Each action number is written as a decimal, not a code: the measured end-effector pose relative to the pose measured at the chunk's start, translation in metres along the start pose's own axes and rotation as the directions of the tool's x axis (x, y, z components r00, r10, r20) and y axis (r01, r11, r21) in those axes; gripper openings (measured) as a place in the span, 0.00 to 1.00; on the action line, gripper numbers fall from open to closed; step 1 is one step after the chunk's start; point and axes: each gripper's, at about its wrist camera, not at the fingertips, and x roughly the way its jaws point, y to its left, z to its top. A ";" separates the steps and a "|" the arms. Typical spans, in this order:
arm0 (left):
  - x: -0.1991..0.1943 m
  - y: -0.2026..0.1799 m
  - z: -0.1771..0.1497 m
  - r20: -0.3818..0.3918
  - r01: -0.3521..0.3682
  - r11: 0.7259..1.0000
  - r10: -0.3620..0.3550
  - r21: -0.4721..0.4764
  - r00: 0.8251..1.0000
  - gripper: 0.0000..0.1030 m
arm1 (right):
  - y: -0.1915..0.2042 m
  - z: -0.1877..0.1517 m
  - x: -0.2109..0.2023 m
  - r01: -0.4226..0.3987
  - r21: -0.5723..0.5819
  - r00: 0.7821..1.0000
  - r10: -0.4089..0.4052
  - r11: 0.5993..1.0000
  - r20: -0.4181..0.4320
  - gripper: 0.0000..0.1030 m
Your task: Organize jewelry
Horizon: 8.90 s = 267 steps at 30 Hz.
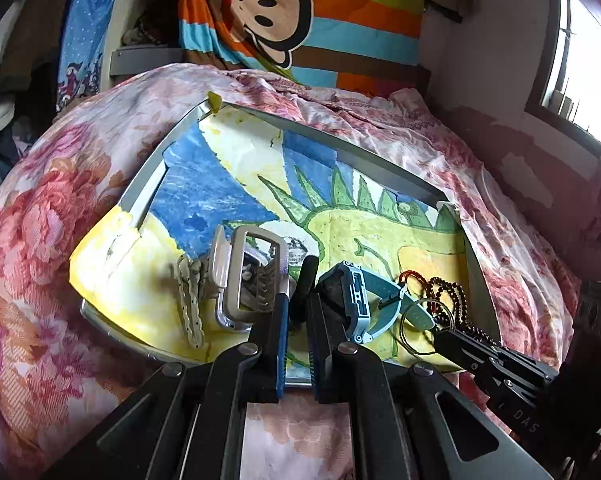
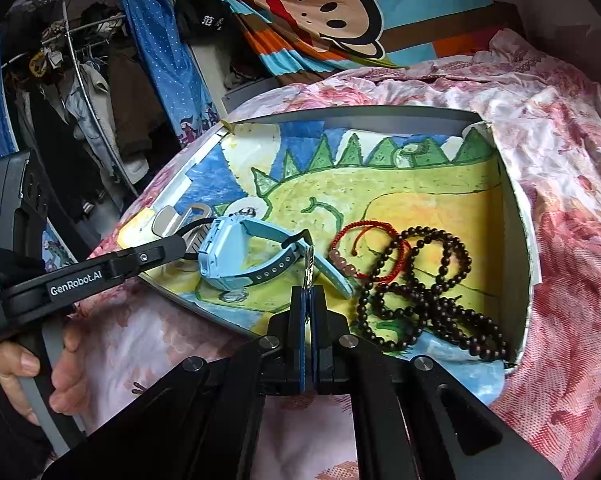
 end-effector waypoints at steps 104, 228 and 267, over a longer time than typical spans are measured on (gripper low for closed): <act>-0.124 0.006 -0.104 -0.089 -0.042 0.997 0.048 0.067 0.995 1.00 | 0.037 -0.082 -0.136 0.041 -0.395 0.995 -0.075 0.918 -0.071 0.99; -0.078 -0.004 -0.075 -0.041 0.071 0.996 -0.069 0.049 0.997 0.28 | 0.025 -0.065 -0.053 -0.198 -0.223 0.945 0.125 0.954 -0.303 0.14; -0.095 -0.007 -0.070 0.029 0.099 0.993 -0.101 0.063 0.994 0.28 | 0.006 -0.047 -0.068 -0.221 -0.122 0.962 0.195 0.968 -0.192 0.14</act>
